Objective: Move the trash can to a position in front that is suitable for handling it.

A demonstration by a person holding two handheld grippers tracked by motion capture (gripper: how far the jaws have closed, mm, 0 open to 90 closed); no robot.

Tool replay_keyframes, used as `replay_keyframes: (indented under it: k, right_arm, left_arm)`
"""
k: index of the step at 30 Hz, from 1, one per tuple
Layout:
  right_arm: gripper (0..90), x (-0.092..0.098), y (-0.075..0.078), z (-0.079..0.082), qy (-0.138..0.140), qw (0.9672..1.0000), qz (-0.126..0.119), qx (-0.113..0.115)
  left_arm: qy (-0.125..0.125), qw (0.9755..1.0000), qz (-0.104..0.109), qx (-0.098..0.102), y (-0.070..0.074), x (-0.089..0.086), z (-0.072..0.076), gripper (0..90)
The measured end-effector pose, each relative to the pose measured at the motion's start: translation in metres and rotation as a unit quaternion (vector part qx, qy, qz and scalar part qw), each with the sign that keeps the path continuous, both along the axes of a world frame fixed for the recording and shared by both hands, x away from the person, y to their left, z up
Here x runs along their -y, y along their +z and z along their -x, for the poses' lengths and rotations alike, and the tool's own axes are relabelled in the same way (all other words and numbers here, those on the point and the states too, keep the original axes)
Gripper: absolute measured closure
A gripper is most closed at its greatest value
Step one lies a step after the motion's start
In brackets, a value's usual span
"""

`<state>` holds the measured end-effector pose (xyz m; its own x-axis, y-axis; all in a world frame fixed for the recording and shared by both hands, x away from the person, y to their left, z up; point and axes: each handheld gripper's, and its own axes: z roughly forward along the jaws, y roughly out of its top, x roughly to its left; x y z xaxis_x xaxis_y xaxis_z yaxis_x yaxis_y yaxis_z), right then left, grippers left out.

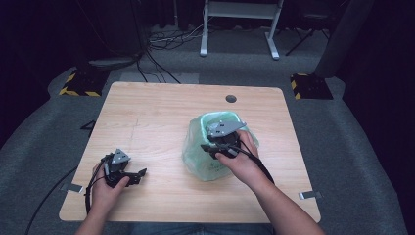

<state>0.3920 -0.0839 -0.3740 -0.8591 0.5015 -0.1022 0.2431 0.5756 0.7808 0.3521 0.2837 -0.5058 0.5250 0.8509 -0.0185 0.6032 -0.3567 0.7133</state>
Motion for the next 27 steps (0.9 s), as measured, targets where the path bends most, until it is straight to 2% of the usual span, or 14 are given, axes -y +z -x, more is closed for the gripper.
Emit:
replay_keyframes:
  k: [4,6,9,14,15,17,19,20,21,23,27]
  right_arm:
    - [43.0,0.008,0.01,0.003,-0.009,0.9995,-0.02,0.022]
    - [41.7,0.019,0.018,0.0,-0.025,0.9984,-0.035,0.037]
    - [40.3,0.038,0.026,-0.007,-0.051,0.9967,-0.045,0.044]
    - [37.2,0.077,0.034,-0.025,-0.119,0.9893,-0.057,0.062]
    - [37.0,0.086,0.033,-0.031,-0.134,0.9874,-0.056,0.064]
    - [37.0,0.099,0.028,-0.04,-0.155,0.9841,-0.039,0.078]
    - [37.0,0.109,0.02,-0.047,-0.168,0.9822,-0.031,0.08]
    - [37.0,0.115,0.012,-0.052,-0.178,0.9811,-0.035,0.068]
    - [37.0,0.115,0.012,-0.052,-0.178,0.9811,-0.035,0.068]
    - [36.9,0.124,-0.001,-0.06,-0.195,0.9786,-0.043,0.047]
    - [36.0,0.128,-0.025,-0.071,-0.206,0.9773,-0.045,0.018]
  left_arm:
    - [0.001,1.0,-0.001,0.0,0.0,0.0,0.0,15.0]
    - [0.003,1.0,-0.001,0.0,0.0,0.001,0.0,15.1]
    - [0.014,0.9999,0.0,0.001,0.0,0.003,-0.001,15.1]
    - [0.027,0.9996,-0.004,-0.001,0.001,0.005,-0.001,17.1]
    - [0.031,0.9995,-0.001,-0.004,0.002,0.005,-0.002,19.3]
    - [0.036,0.9986,0.037,-0.012,0.009,0.003,-0.003,26.6]
    - [0.039,0.997,0.067,-0.001,0.016,0.003,-0.005,27.3]
    - [0.041,0.9968,0.068,0.007,0.019,0.004,-0.006,28.1]
    - [0.041,0.9968,0.068,0.007,0.019,0.004,-0.006,28.3]
    - [0.049,0.996,0.068,0.03,0.026,0.009,-0.009,28.5]
    - [0.04,0.9957,0.071,0.044,0.036,0.025,-0.018,28.3]
